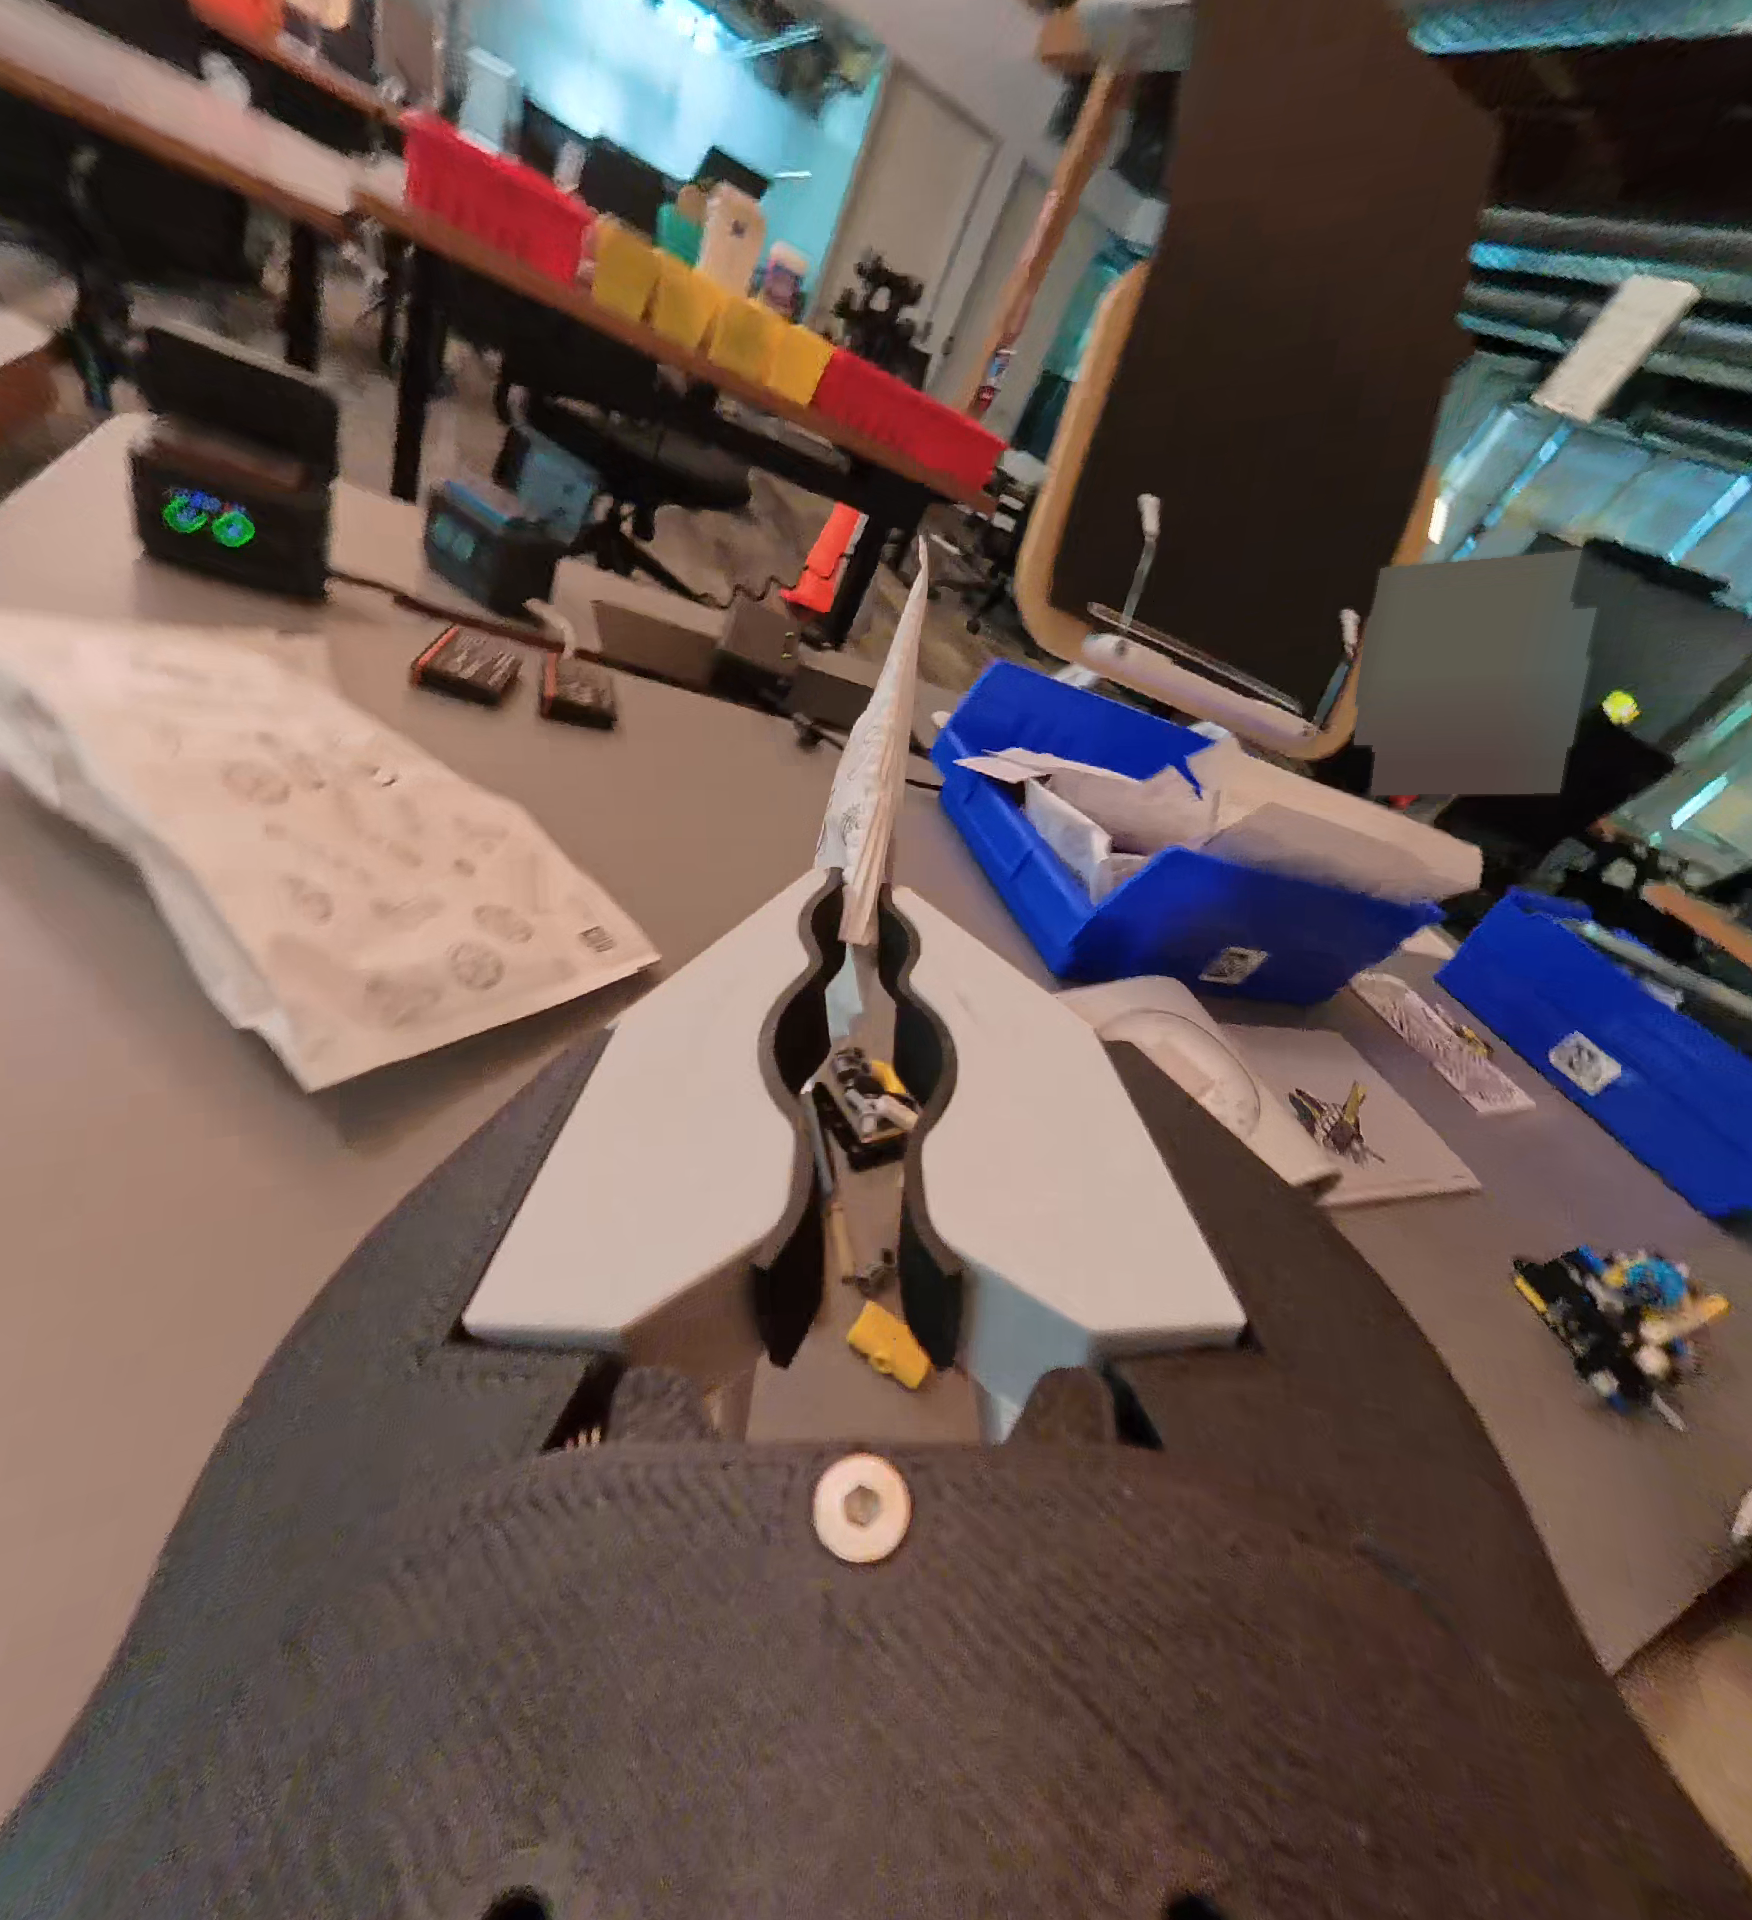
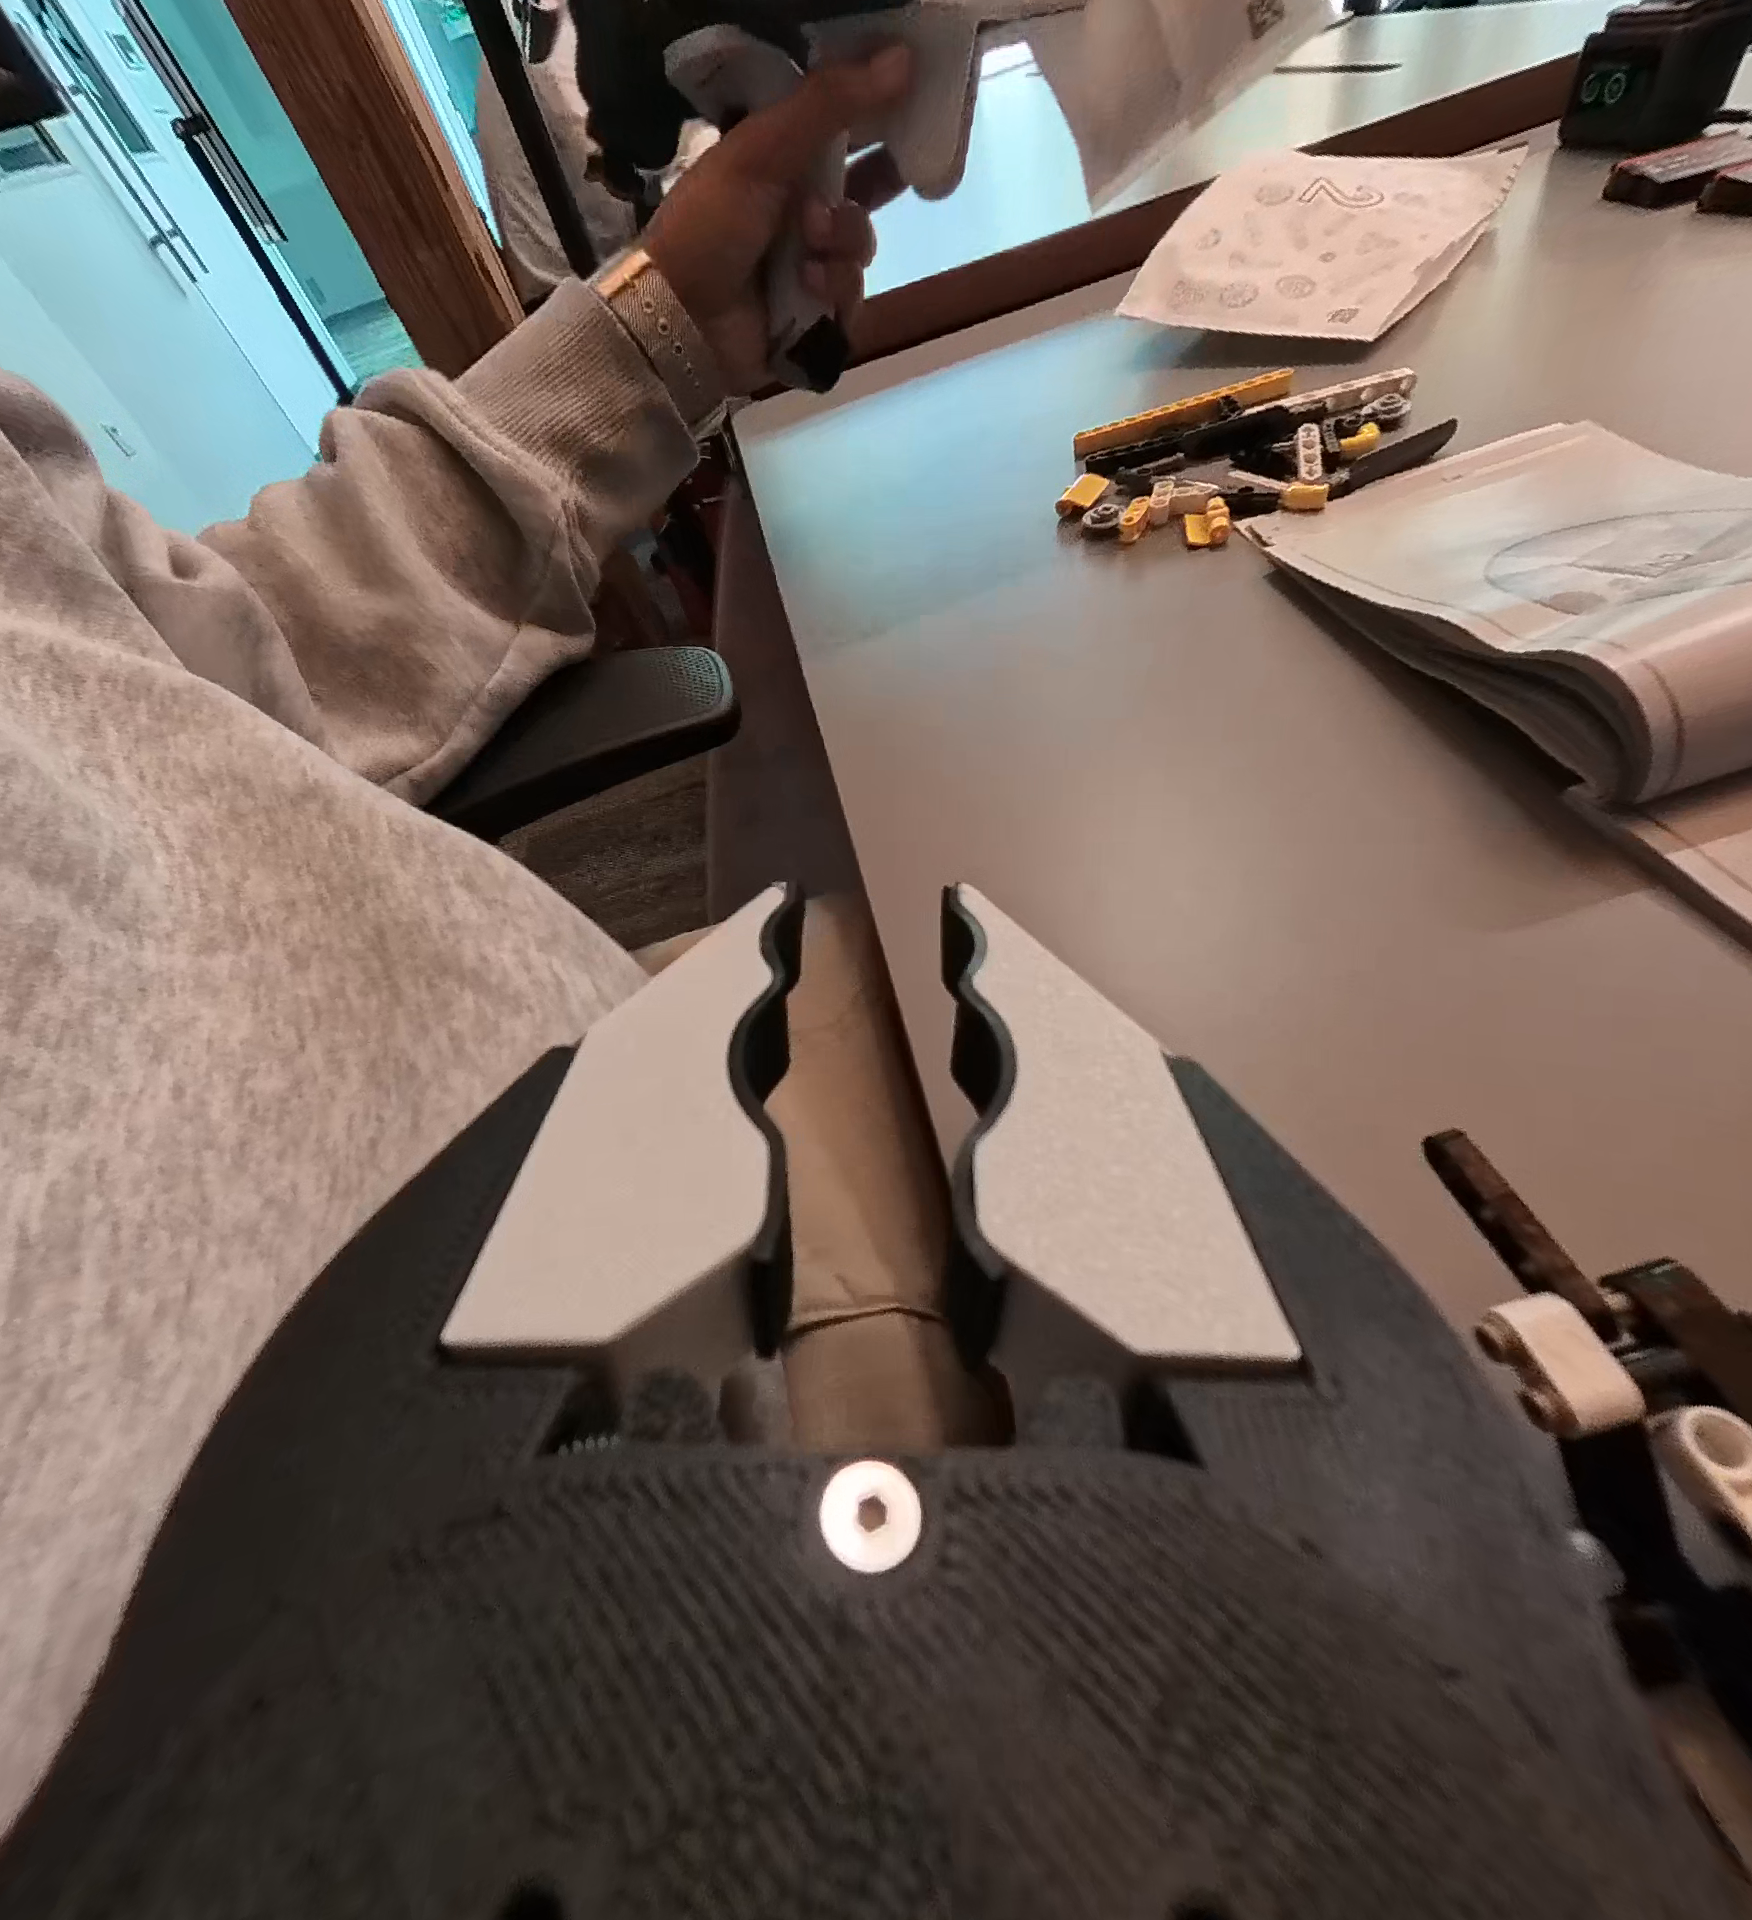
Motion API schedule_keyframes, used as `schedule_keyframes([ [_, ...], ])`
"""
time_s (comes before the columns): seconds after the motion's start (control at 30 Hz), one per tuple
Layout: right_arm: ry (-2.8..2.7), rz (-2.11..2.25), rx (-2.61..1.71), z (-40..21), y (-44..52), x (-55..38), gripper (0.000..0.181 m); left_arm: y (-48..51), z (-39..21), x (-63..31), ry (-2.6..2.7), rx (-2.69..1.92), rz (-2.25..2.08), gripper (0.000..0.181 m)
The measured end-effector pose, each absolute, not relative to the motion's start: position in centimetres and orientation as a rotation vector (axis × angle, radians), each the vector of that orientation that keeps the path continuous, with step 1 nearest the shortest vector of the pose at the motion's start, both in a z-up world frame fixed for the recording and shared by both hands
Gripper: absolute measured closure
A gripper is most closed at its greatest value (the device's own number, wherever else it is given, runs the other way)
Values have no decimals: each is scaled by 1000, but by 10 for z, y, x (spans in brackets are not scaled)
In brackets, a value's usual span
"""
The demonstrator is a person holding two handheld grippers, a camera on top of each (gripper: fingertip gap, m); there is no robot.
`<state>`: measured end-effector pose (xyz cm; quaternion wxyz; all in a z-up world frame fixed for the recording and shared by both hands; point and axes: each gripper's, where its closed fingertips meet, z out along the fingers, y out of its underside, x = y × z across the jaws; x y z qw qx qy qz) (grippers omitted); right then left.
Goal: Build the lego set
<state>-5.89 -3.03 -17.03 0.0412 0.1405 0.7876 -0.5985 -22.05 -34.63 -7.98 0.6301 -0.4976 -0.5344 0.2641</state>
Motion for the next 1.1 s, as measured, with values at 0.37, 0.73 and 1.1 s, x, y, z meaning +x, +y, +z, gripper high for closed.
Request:
schedule_keyframes([
  [0.37,2469,-1884,410,-161,-17,-57,157,-231,-77,-217,-892,-1360,595,179],
  [0.73,2437,-1915,427,-155,-20,-62,157,-155,-109,-172,-777,-1552,425,179],
  [1.1,2455,-2068,474,-110,-32,-104,155,-90,-151,-139,-768,-1723,73,180],
])
